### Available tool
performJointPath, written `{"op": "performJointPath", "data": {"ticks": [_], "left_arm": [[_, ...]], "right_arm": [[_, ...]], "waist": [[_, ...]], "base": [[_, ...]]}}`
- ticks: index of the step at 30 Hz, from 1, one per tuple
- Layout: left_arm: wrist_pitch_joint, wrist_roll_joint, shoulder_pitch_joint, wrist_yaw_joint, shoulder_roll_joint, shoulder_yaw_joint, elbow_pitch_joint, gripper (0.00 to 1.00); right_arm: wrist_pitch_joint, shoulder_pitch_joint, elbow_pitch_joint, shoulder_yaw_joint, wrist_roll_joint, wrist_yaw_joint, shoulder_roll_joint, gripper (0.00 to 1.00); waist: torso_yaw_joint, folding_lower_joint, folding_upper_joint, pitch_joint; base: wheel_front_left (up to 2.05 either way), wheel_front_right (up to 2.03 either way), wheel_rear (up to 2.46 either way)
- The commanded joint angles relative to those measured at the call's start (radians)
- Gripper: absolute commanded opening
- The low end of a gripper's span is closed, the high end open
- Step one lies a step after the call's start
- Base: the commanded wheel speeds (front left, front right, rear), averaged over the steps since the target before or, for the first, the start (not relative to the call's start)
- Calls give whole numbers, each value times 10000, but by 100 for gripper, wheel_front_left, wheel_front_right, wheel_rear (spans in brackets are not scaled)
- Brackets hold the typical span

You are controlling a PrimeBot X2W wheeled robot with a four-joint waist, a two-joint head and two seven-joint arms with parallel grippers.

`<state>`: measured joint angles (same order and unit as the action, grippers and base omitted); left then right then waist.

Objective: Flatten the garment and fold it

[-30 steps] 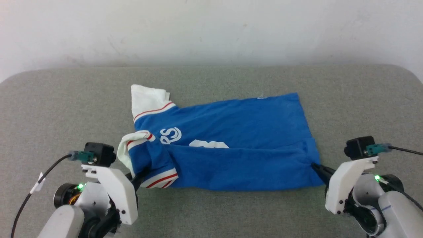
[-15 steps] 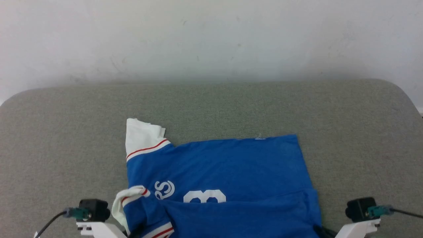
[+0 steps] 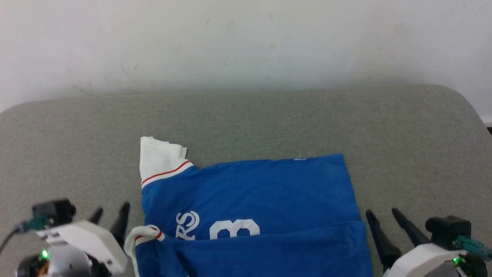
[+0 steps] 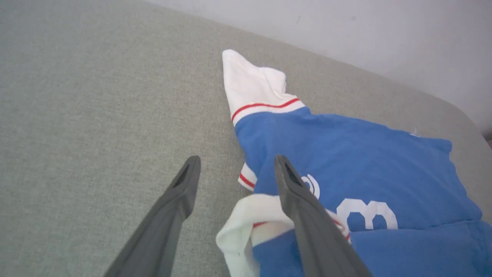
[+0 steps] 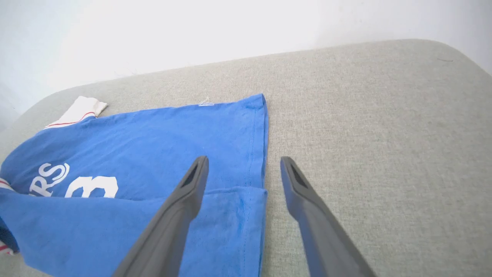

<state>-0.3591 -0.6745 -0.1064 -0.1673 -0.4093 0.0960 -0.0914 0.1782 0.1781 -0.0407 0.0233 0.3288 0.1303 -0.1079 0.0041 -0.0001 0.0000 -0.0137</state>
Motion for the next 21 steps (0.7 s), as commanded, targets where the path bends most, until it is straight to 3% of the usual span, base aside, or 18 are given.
{"op": "performJointPath", "data": {"ticks": [1,7,11,21], "left_arm": [[344,174,701,-109,-19,-210,57,100],[838,176,2907,337,-196,-397,1503,100],[612,118,4448,839,-386,-181,2834,100],[-1827,-274,7019,1729,-915,572,5811,100]], "right_arm": [[-375,-353,-165,-57,-224,4,142,100],[-836,-1140,-599,138,-590,4,317,100],[-920,-1561,-766,330,-648,4,362,100],[-1107,-2086,-679,688,-560,4,429,100]], "waist": [[-138,1,0,-271],[-579,1,0,-1190],[-914,1,0,-1782],[-1563,1,0,-2906]], "base": [[0,0,0],[0,0,0],[0,0,0],[0,0,0]]}}
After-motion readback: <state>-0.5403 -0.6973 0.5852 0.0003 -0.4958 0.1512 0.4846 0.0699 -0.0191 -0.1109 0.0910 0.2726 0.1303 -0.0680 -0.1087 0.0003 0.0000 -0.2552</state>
